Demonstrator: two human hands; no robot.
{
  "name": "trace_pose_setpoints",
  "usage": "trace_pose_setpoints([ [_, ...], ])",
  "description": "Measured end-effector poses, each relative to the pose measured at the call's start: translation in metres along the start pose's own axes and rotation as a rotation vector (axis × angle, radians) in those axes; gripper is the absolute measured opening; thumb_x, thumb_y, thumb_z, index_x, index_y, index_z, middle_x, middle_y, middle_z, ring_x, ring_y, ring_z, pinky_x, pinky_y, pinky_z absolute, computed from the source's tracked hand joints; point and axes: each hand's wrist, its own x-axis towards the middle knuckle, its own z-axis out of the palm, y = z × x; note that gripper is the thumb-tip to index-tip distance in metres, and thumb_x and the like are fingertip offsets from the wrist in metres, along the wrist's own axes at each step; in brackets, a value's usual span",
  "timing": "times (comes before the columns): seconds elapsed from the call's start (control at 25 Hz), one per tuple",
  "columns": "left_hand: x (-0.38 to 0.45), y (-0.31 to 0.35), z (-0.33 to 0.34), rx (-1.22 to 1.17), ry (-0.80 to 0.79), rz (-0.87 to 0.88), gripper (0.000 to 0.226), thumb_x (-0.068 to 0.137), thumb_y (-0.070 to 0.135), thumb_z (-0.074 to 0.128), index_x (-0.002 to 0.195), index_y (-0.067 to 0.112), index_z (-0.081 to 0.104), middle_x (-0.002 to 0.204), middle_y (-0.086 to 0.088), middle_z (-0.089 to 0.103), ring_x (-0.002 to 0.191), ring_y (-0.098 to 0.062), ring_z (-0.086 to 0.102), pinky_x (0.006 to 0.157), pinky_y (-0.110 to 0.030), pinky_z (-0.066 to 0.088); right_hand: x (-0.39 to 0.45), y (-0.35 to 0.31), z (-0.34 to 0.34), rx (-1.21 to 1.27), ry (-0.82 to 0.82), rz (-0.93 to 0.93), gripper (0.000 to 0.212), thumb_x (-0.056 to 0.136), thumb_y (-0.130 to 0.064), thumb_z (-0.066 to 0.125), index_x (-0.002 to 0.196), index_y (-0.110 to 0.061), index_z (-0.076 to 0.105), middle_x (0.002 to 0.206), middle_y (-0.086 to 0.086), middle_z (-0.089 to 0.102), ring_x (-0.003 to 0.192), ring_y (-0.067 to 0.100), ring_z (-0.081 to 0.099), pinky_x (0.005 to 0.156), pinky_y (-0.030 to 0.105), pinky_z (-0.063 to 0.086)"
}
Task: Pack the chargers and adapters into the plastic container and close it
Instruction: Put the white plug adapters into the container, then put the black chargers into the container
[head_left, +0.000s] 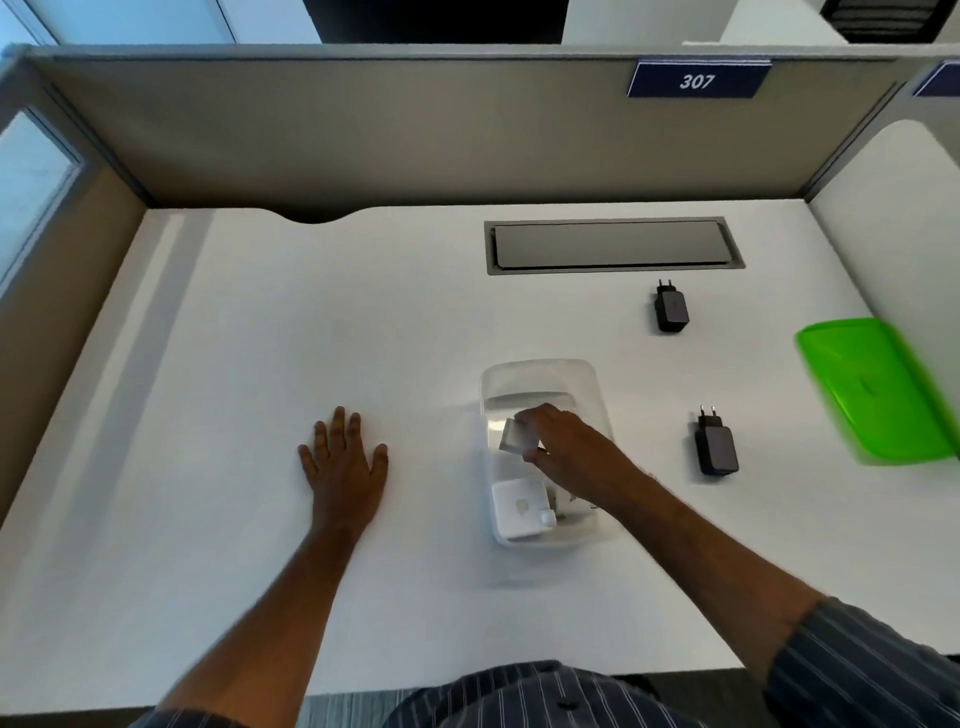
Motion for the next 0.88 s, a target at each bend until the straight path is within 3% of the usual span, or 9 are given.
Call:
trace_pose_setpoints([
  [0.2,-0.016,0.033,0.007,-0.022,0.003,0.183,0.059,0.103,0.038,0.045,0.157,0.014,0.036,0.171,-0.009,0.020,0.159,-0.035,0.011,0.128,-0.056,0.005,0.013,0.010,0.018,0.062,-0.154,-0.022,0.050,0.094,-0.019,0.067,0.141,-0.019,0.049,0.134,0.003,0.055,0.120,0.025,0.052,0.096,0.032,0.042],
  [0.44,-0.022,0.058,0.014,-0.051,-0.063,0.197,0.064,0.104,0.039,0.043,0.161,0.013,0.025,0.172,-0.006,0.016,0.160,-0.031,0.006,0.129,-0.053,0.002,0.016,0.009,0.022,0.103,-0.217,-0.055,0.048,0.096,-0.009,0.059,0.142,-0.013,0.050,0.139,0.007,0.053,0.122,0.028,0.053,0.099,0.034,0.041],
  [0.56,-0.020,0.060,0.012,-0.094,-0.071,0.162,0.062,0.106,0.041,0.039,0.161,0.015,0.026,0.172,-0.004,0.015,0.160,-0.028,0.005,0.129,-0.051,0.001,0.015,0.005,0.022,0.123,-0.227,-0.008,0.047,0.098,-0.013,0.056,0.144,-0.015,0.048,0.147,0.004,0.051,0.131,0.028,0.051,0.109,0.037,0.040],
  [0.72,-0.024,0.084,0.001,-0.383,-0.054,0.086,0.054,0.107,0.042,0.037,0.156,0.019,0.038,0.170,-0.001,0.023,0.159,-0.022,0.010,0.130,-0.046,0.008,0.010,0.004,0.018,0.121,-0.182,-0.020,0.043,0.100,-0.023,0.056,0.142,-0.017,0.047,0.146,0.003,0.050,0.127,0.029,0.055,0.109,0.042,0.041],
  [0.88,-0.038,0.125,-0.011,-0.610,-0.127,0.032,0.057,0.105,0.053,0.033,0.157,0.029,0.033,0.167,0.004,0.030,0.156,-0.018,0.020,0.127,-0.044,0.020,0.001,0.009,0.009,0.086,-0.074,-0.123,0.042,0.099,-0.026,0.059,0.139,-0.018,0.049,0.142,0.001,0.051,0.125,0.022,0.055,0.109,0.040,0.038],
])
